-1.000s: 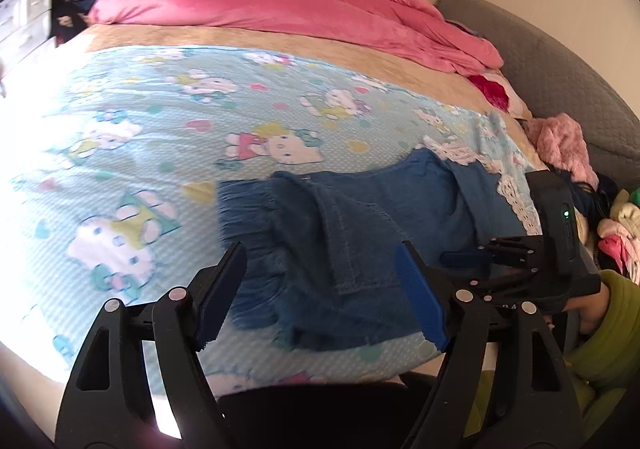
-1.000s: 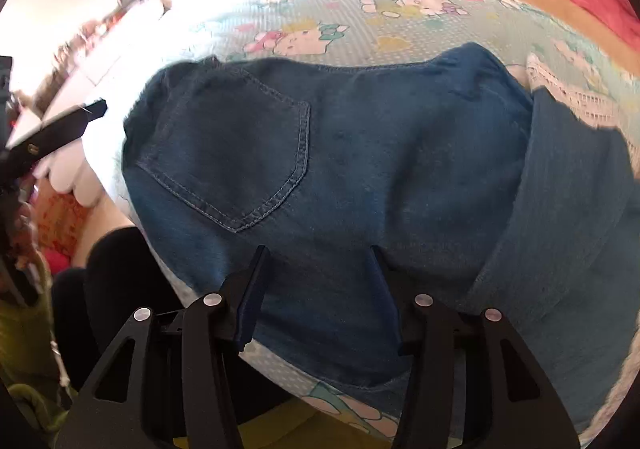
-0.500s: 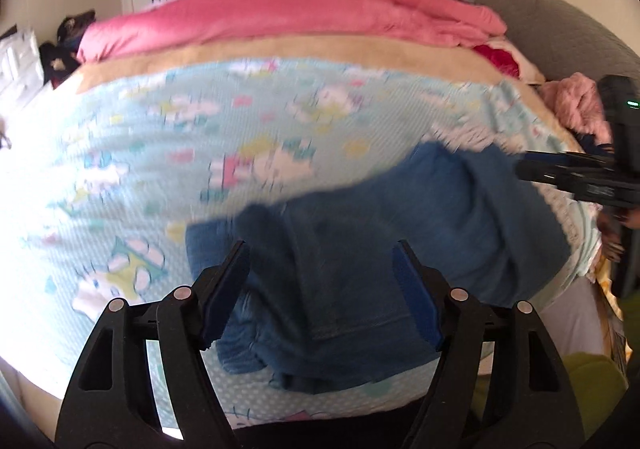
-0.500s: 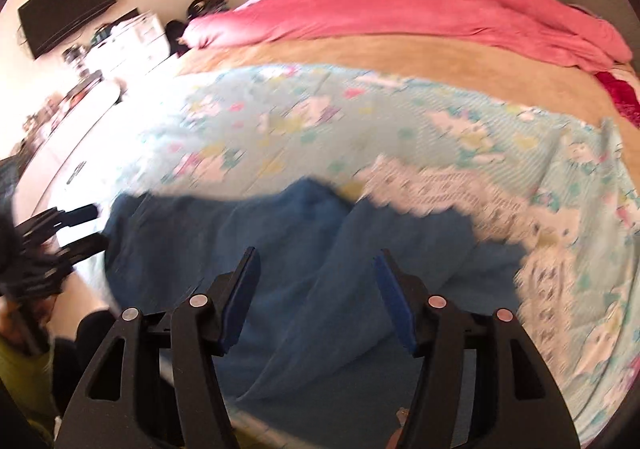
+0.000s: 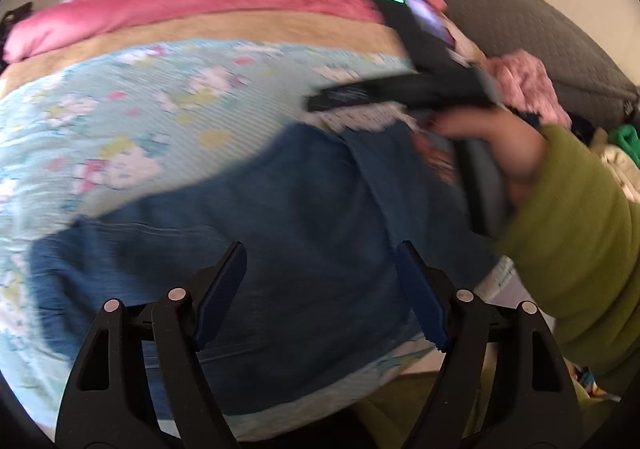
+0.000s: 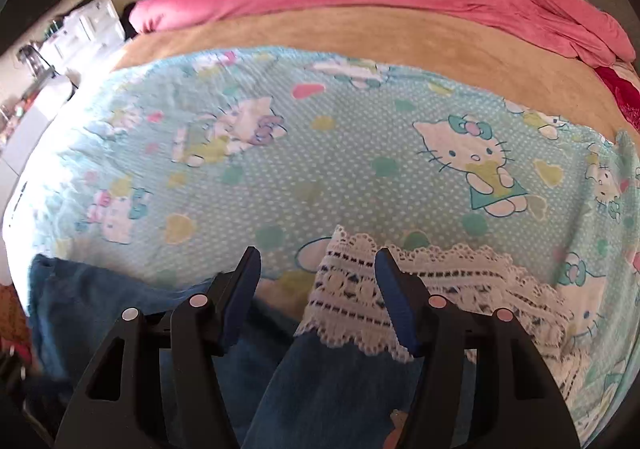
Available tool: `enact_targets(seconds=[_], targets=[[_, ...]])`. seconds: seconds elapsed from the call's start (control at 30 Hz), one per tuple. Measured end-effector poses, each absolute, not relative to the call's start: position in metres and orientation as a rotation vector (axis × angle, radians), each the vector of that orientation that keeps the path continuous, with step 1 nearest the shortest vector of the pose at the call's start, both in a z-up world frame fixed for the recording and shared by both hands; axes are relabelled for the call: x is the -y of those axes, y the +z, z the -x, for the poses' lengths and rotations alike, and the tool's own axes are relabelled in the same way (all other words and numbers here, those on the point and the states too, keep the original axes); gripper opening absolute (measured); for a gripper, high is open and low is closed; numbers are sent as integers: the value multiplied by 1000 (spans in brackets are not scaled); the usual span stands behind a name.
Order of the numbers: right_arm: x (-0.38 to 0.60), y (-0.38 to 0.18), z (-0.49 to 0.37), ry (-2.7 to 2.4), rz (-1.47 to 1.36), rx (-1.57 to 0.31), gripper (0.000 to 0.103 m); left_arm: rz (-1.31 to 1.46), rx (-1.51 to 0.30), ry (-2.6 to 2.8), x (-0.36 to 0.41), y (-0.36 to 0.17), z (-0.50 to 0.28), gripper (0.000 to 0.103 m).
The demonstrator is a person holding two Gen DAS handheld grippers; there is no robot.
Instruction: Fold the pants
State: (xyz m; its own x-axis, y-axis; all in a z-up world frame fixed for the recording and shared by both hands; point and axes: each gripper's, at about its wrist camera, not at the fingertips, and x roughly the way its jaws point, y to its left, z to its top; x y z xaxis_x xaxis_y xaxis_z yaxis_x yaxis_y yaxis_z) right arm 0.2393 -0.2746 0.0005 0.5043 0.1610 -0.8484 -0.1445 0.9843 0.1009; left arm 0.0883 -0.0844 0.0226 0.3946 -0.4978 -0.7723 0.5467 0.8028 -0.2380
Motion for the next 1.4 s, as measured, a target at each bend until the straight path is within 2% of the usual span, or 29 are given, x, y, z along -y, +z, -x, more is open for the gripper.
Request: enact_targets(seconds=[0.03, 0.07, 0.1, 0.2, 0.47, 0.5, 0.53, 0.57, 0.6, 0.63, 0.93, 1.1, 1.23, 1.33, 1.4], targets=[[275, -8, -245, 173, -9, -1047, 58, -65, -969, -676, 91, 19, -87, 69], [277, -14, -247, 162, -4, -1060, 54, -71, -981, -691, 99, 13, -87, 69], [280, -17, -249, 157, 3, -1062, 33, -74, -991, -704, 105, 9, -86, 69], [298, -10, -241, 178, -27, -1018, 9, -87, -1022, -744, 121, -2, -85, 69], [380, 48, -162, 132, -155, -854, 9, -119, -1032, -797, 152, -14, -87, 67], [390, 53, -150, 113, -163, -846, 9, -133, -1019, -794, 156, -15, -85, 51], [402, 58, -135, 90, -177, -839, 9, -144, -1009, -784, 158, -17, -84, 41], [412, 61, -123, 74, -192, -837, 9, -150, -1004, -779, 160, -20, -82, 19], [425, 64, -106, 53, -213, -839, 9, -147, -1007, -784, 161, -21, -82, 2], [432, 65, -94, 45, -225, -848, 9, -140, -1010, -795, 162, -24, -82, 0], [442, 23, 0, -38, -257, -1008, 9, -286, -929, -809, 169, -15, -53, 0], [438, -7, 18, -91, -271, -1084, 9, -349, -935, -803, 170, -27, -41, 4], [442, -8, 20, -115, -284, -1089, 11, -341, -939, -810, 170, -32, -36, 6], [442, -2, 22, -128, -262, -1090, 11, -342, -940, -822, 168, -32, -30, 15], [443, 0, 24, -135, -252, -1100, 13, -335, -949, -842, 167, -32, -28, 27]])
